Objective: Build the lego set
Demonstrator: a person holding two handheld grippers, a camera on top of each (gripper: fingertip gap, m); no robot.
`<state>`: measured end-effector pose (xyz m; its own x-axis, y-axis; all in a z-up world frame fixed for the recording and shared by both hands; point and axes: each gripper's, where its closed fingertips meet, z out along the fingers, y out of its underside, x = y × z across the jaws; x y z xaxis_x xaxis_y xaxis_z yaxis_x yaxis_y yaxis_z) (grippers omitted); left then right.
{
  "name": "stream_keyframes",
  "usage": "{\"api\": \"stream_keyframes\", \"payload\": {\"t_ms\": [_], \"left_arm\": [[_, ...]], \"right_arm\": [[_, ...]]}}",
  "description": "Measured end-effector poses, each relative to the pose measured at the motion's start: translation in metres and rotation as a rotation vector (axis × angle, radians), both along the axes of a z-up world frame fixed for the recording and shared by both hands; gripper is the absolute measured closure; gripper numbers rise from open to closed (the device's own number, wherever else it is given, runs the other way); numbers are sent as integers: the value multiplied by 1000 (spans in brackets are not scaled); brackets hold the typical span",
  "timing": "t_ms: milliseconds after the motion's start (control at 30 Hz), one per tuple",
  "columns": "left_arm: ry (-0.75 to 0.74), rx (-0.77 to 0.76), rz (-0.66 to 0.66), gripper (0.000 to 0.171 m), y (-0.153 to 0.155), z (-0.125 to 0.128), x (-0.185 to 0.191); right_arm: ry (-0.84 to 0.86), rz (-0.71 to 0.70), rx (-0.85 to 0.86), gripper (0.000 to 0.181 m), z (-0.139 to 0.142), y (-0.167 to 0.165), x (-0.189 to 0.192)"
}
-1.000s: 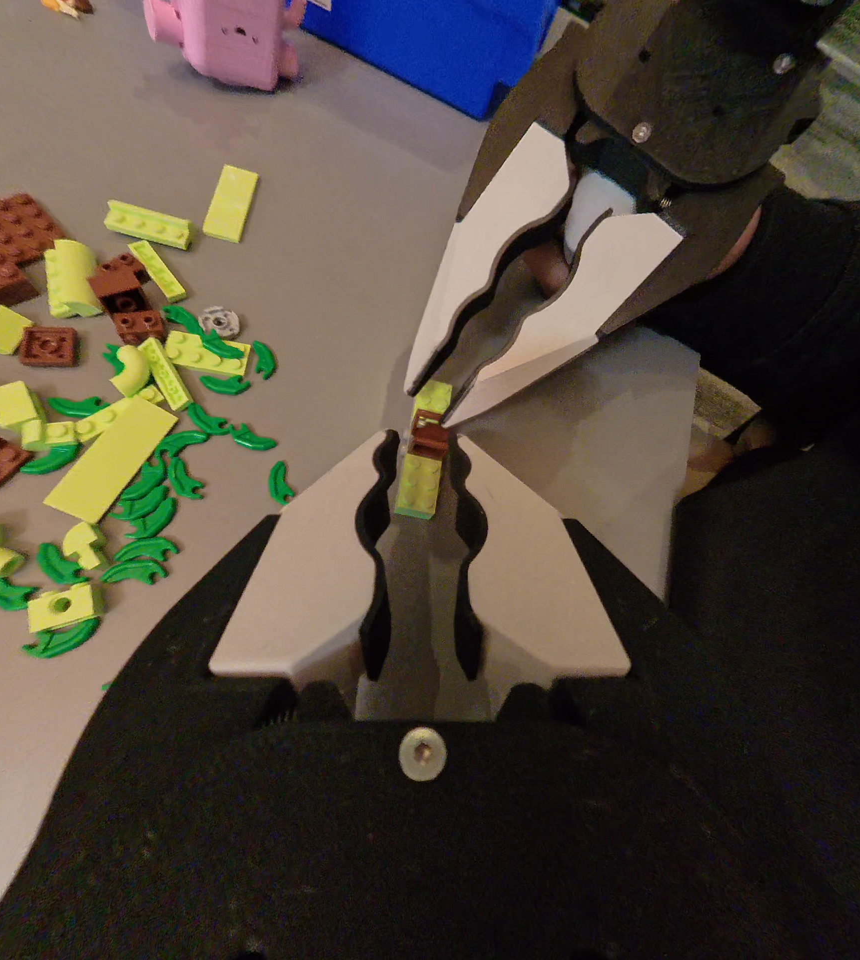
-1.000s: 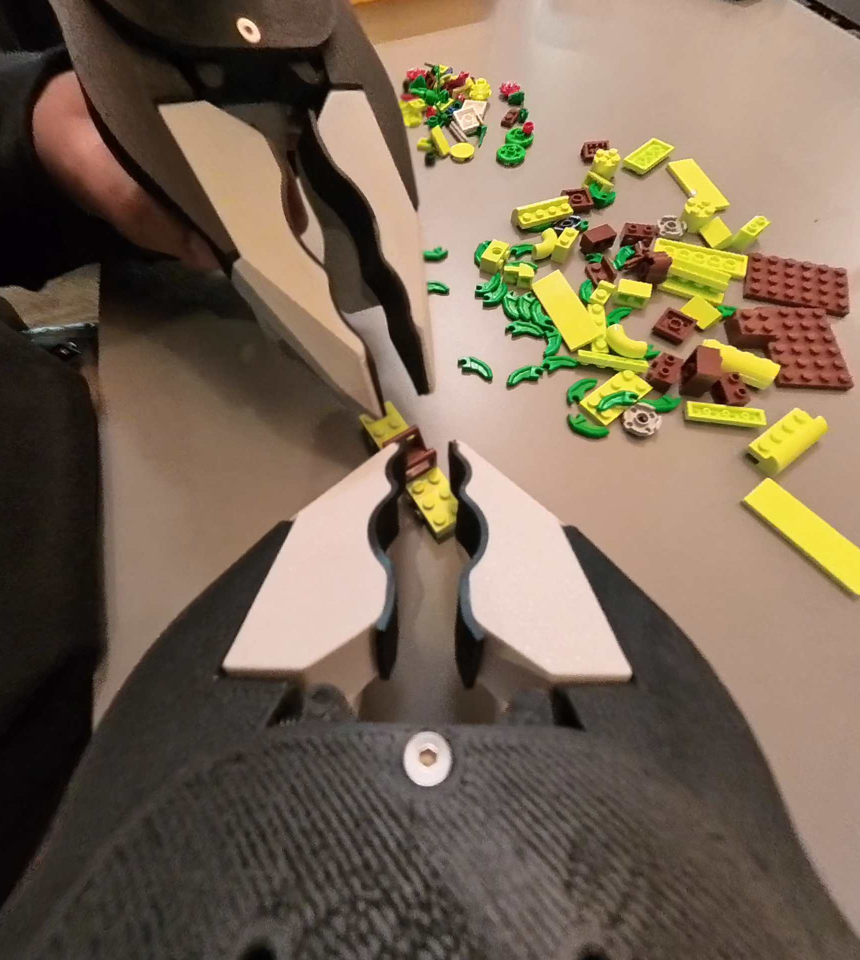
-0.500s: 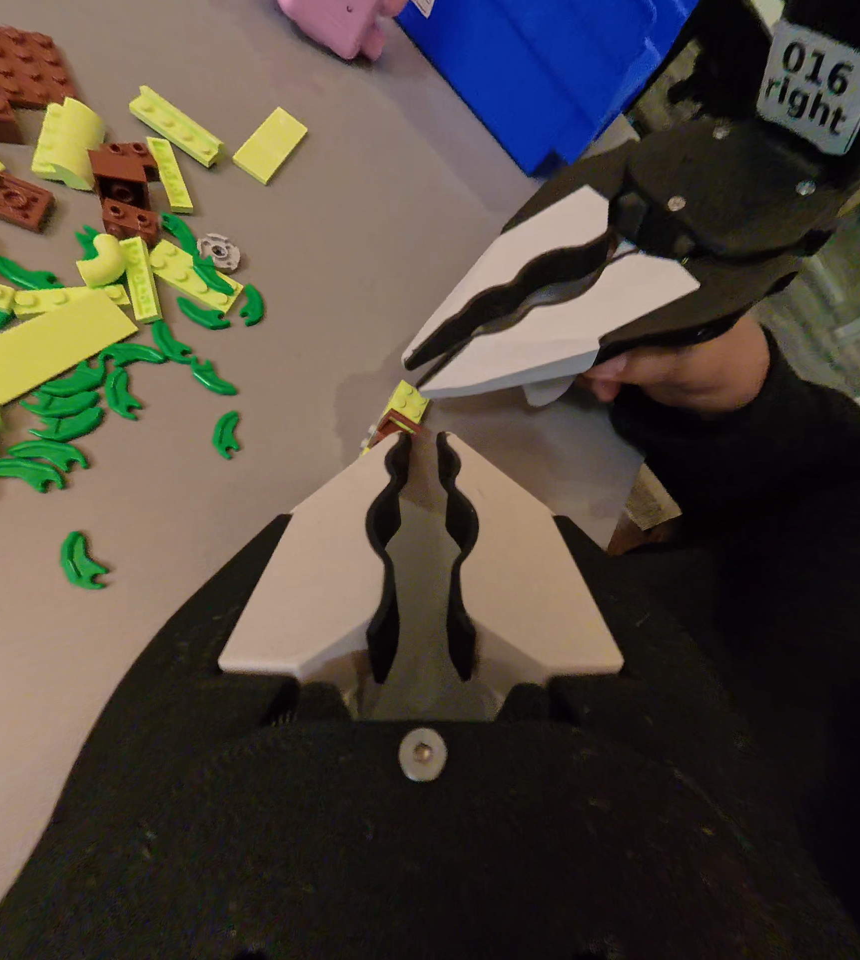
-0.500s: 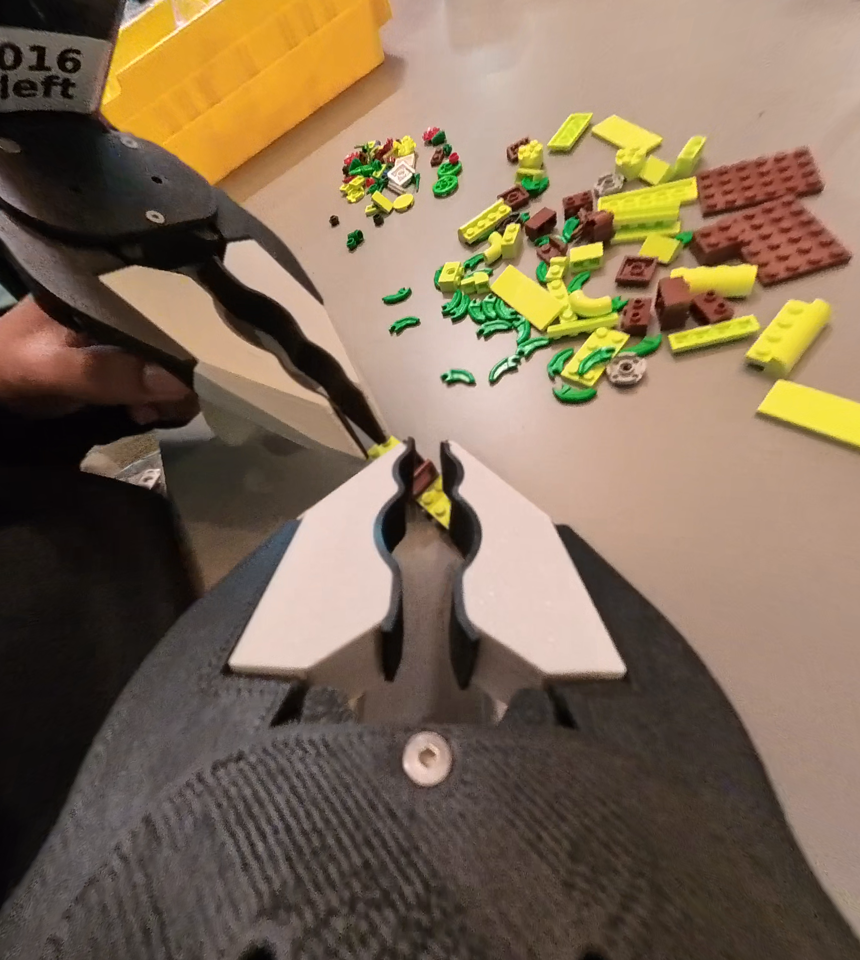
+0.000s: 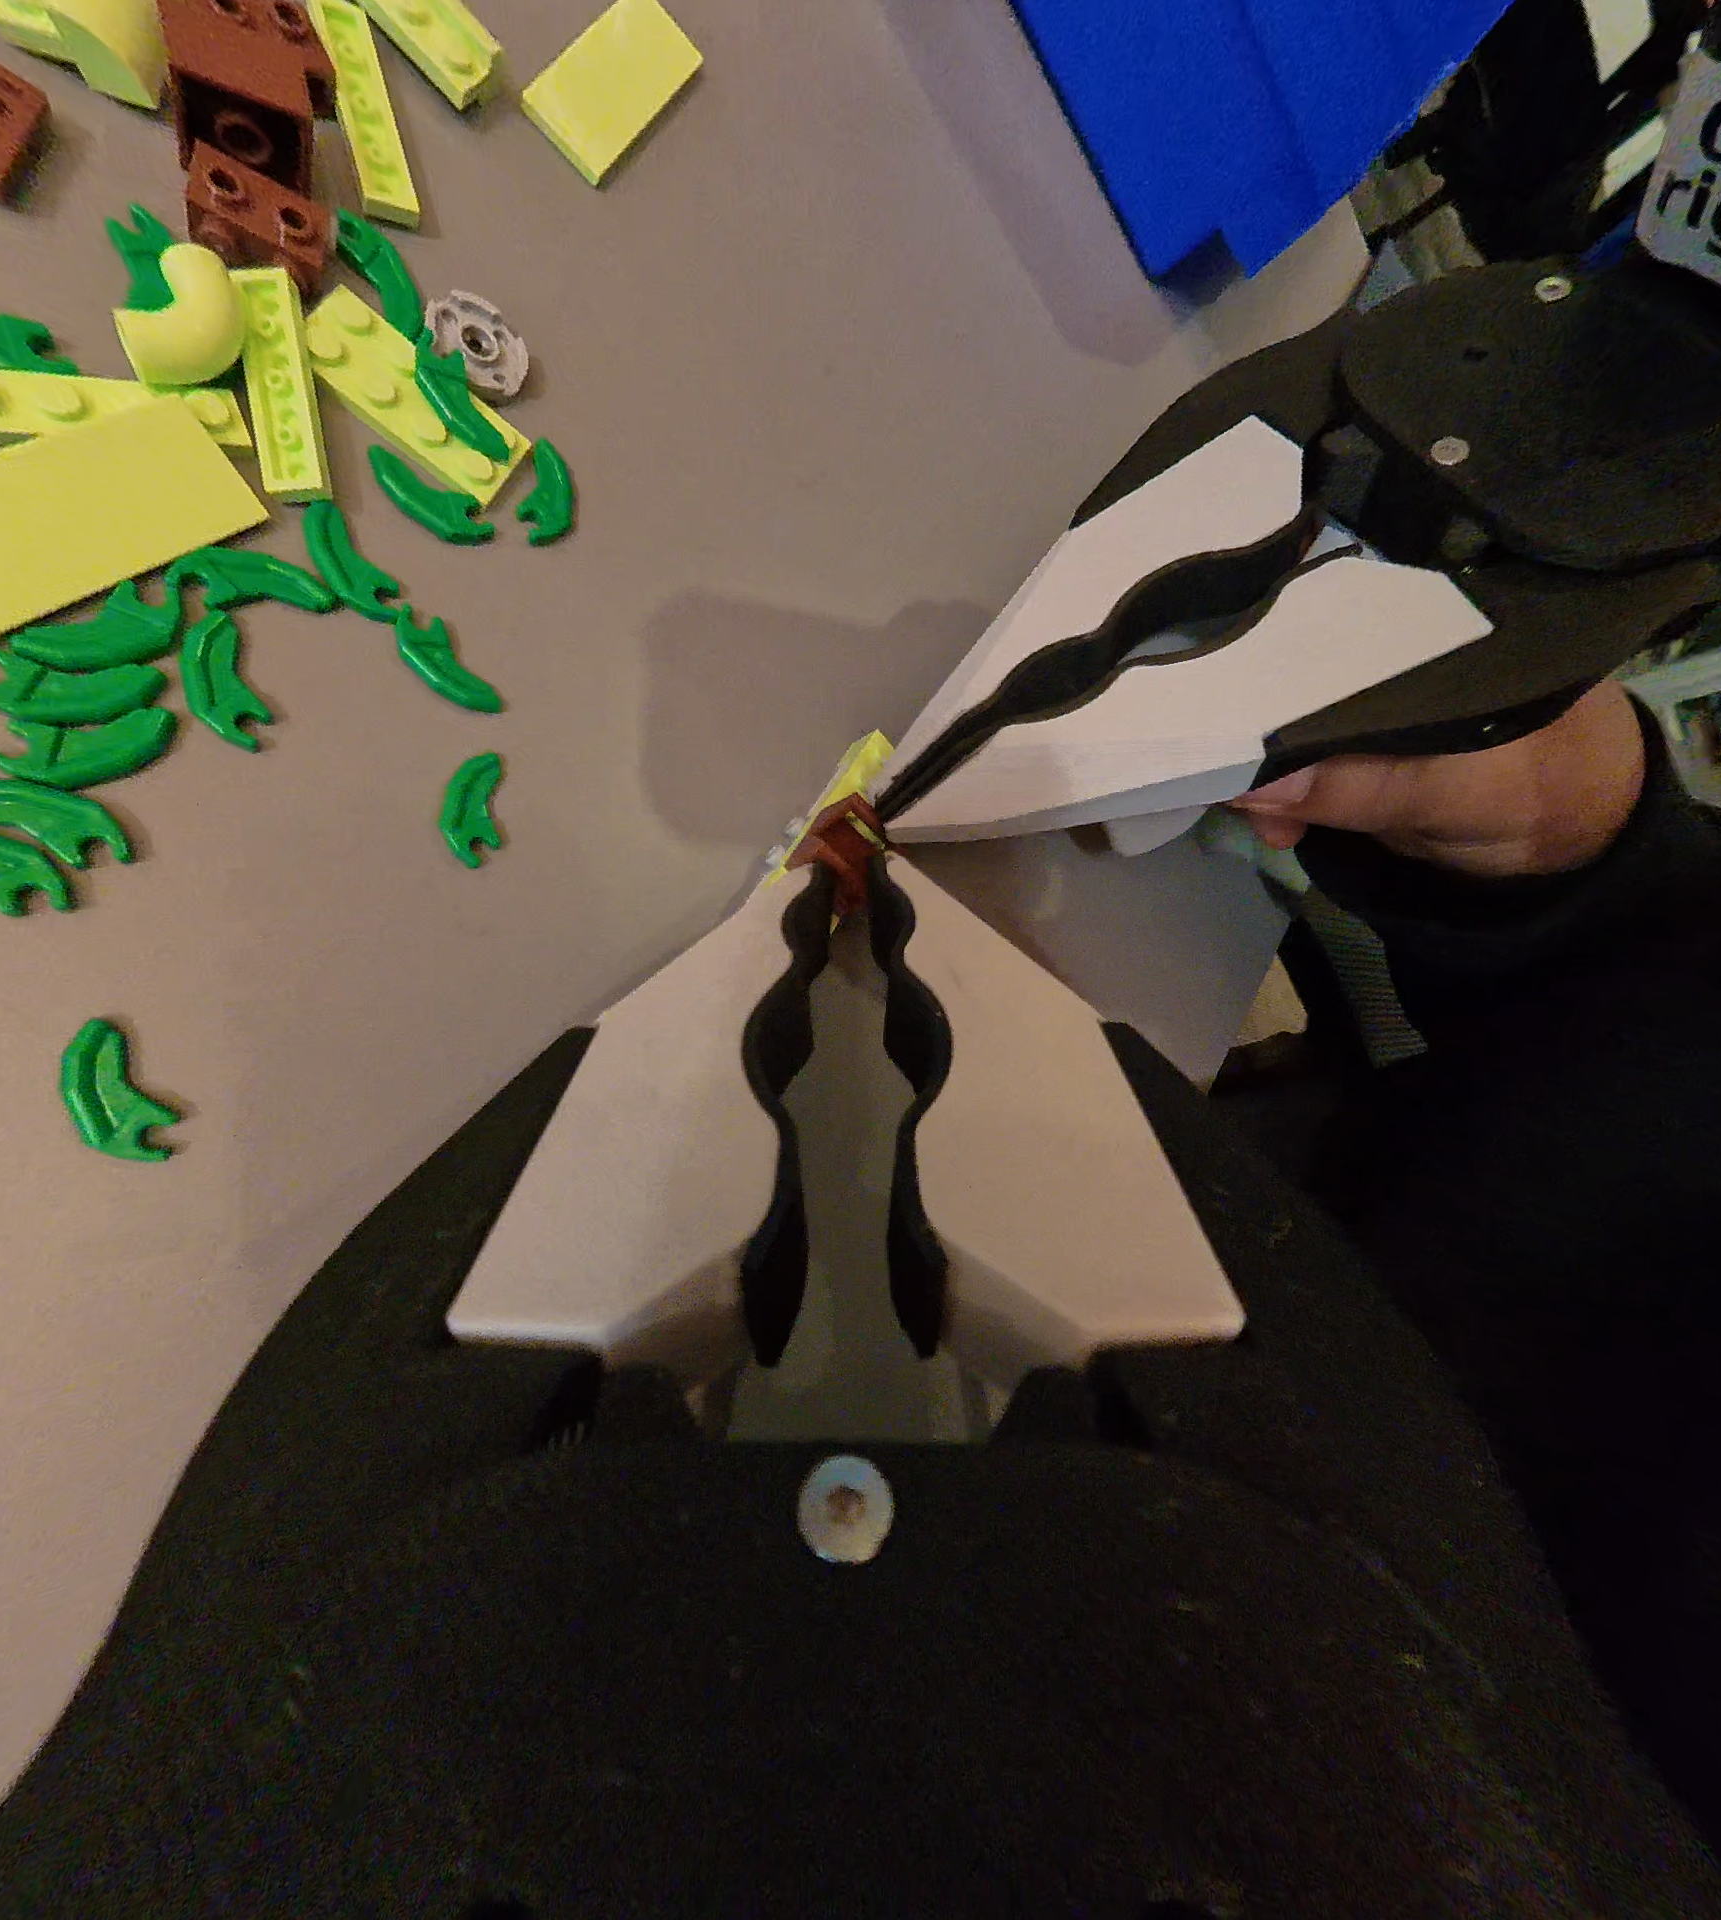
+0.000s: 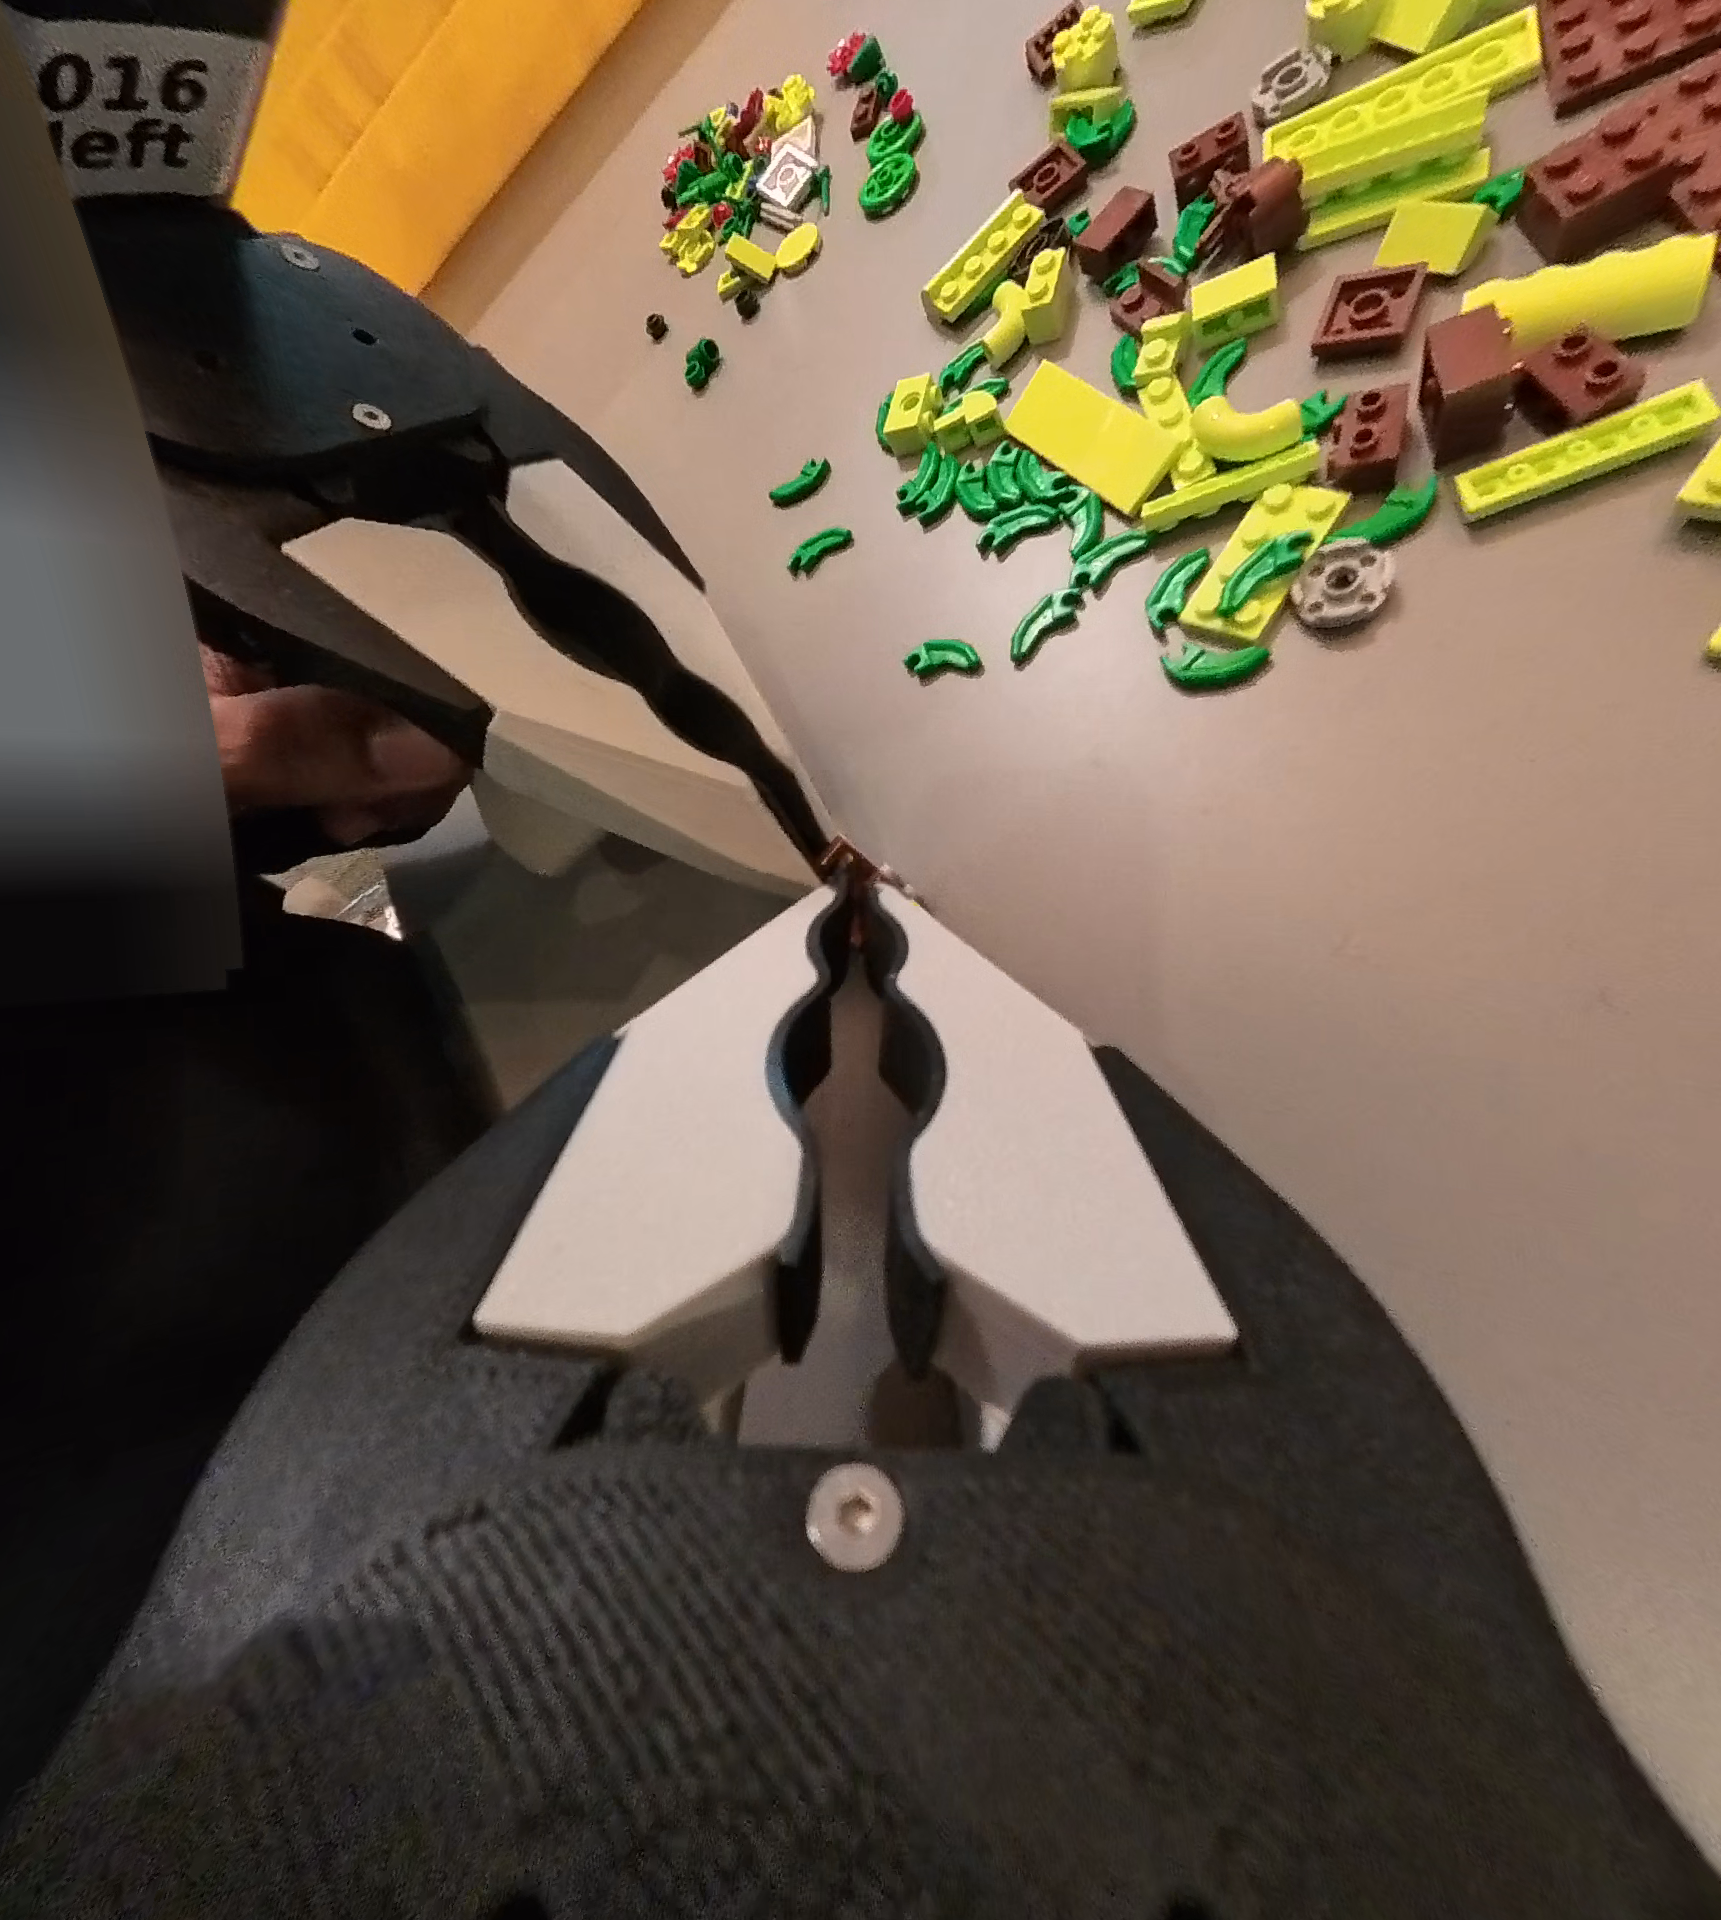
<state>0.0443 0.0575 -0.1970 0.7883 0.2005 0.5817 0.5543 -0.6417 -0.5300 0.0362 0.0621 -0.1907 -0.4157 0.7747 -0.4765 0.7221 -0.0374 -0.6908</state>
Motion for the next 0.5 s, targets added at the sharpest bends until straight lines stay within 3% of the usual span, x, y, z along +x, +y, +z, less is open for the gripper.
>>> {"api": "stream_keyframes", "payload": {"t_ms": [500], "left_arm": [[47, -51, -30, 167, 3, -3, -10]], "right_arm": [[-122, -28, 14, 181, -11, -6, 5]]}}
